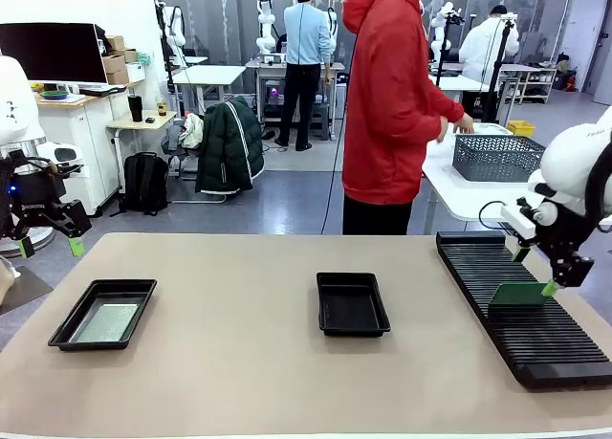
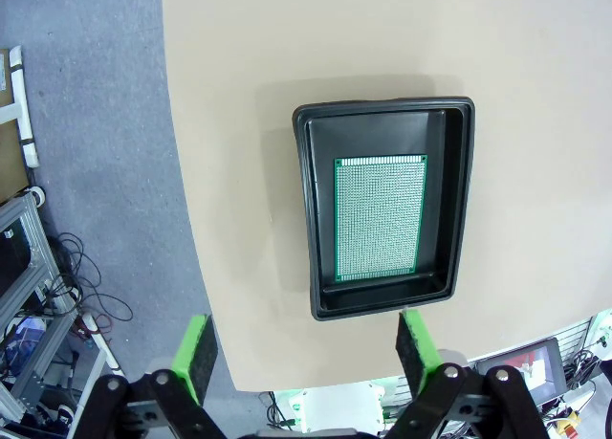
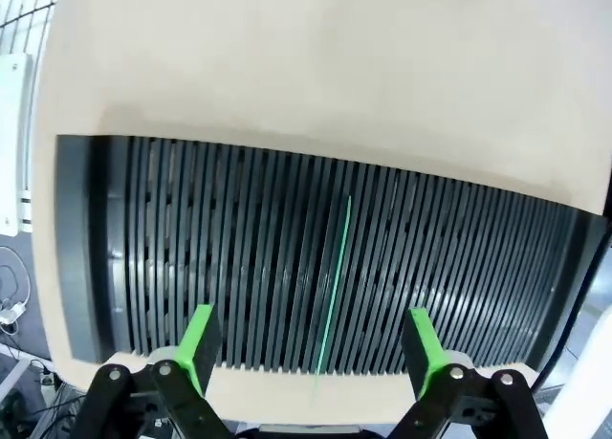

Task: Inspect and transfer BCBs to ESD trays.
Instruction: Pick up the Blank PCB from the PCB Rack and place it in the right ESD tray.

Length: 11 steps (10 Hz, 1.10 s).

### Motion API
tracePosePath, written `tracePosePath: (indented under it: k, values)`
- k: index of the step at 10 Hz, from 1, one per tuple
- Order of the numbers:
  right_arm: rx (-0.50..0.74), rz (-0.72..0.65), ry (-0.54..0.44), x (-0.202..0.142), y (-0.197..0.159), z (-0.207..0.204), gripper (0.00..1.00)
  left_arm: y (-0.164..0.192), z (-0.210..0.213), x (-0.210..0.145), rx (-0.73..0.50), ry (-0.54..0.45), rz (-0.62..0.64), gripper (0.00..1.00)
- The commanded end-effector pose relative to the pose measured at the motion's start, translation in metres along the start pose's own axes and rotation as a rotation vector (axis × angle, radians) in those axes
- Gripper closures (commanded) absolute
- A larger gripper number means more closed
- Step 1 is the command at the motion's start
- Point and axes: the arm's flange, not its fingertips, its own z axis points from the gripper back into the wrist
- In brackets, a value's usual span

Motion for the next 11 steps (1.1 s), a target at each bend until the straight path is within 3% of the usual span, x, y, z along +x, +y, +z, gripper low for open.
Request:
tracePosePath:
  k: [1,6,11]
  values:
    - [-0.03,-0.031,0.01,0.004,-0.007,-0.028,0.0,0.001,-0.002,-0.001,-0.003,-0.007,0.004,0.0]
    - [-0.048,-0.084,0.038,-0.011,-0.015,-0.057,0.0,0.001,-0.002,-0.001,-0.003,-0.007,0.004,0.0]
    - [-0.069,-0.124,0.048,-0.018,-0.015,-0.057,0.0,0.001,-0.002,-0.001,-0.003,-0.007,0.004,0.0]
